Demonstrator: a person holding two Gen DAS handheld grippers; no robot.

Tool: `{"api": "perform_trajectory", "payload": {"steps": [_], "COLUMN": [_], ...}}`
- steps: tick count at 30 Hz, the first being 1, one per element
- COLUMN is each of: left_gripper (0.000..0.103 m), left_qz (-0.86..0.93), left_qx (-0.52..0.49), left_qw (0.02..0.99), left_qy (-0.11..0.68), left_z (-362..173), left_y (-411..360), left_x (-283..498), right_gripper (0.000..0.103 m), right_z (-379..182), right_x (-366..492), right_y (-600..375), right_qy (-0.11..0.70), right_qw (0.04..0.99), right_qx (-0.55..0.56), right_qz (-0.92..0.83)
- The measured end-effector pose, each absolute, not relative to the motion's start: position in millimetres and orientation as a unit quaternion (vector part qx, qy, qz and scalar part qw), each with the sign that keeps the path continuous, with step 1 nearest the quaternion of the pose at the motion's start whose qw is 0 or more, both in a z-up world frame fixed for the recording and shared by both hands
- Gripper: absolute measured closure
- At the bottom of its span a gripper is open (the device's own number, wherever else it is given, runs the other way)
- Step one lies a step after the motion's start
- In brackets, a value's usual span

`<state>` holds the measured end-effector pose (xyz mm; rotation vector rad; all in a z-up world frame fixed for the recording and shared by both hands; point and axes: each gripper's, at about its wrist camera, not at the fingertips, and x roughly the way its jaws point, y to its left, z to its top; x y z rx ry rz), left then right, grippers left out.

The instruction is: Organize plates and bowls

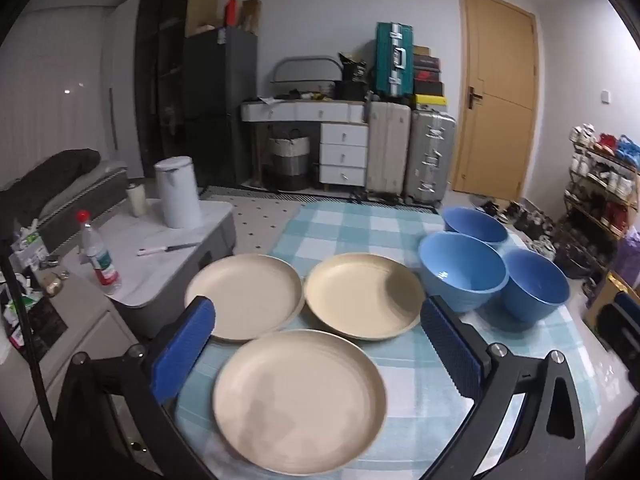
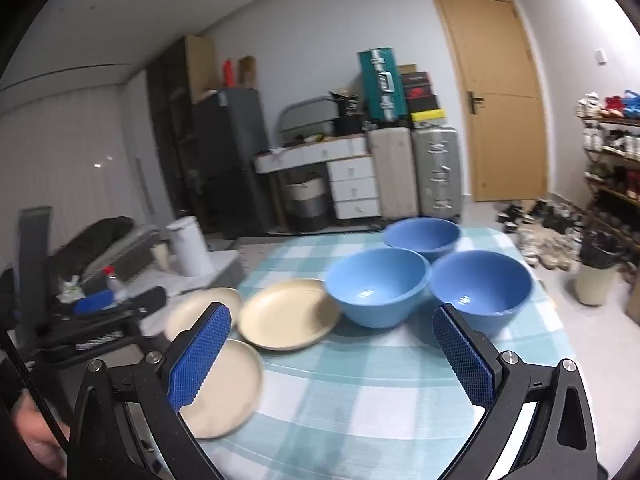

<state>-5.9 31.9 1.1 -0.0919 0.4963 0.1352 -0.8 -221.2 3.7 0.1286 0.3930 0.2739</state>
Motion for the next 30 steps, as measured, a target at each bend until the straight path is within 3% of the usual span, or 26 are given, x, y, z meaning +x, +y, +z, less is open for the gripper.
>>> {"api": "perform_trajectory", "payload": {"steps": [10, 19, 30], "left_gripper": [0.000, 0.000, 0.000], "left_qz": [0.100, 0.050, 0.028], "left_qx": [-0.056, -0.052, -0.045], "left_qw": [0.965, 0.965, 0.963], "left_qy": [0.238, 0.253, 0.263], "left_z": [12.0, 6.9, 1.9], "left_y": [59.0, 45.0, 28.8], "left_x": [-12.7, -6.3, -6.2], "right_gripper": [0.000, 0.000, 0.000], "right_z": [32.7, 15.4, 0.9], "right_x": [1.4, 14.1, 21.3], "right_y": [-179.8, -193.8, -209.1], "right_qy": [0.193, 0.198, 0.214], "right_qw": [0.967, 0.980, 0.977], "right_qx": [0.036, 0.012, 0.011], "right_qz": [0.165, 0.031, 0.008]}}
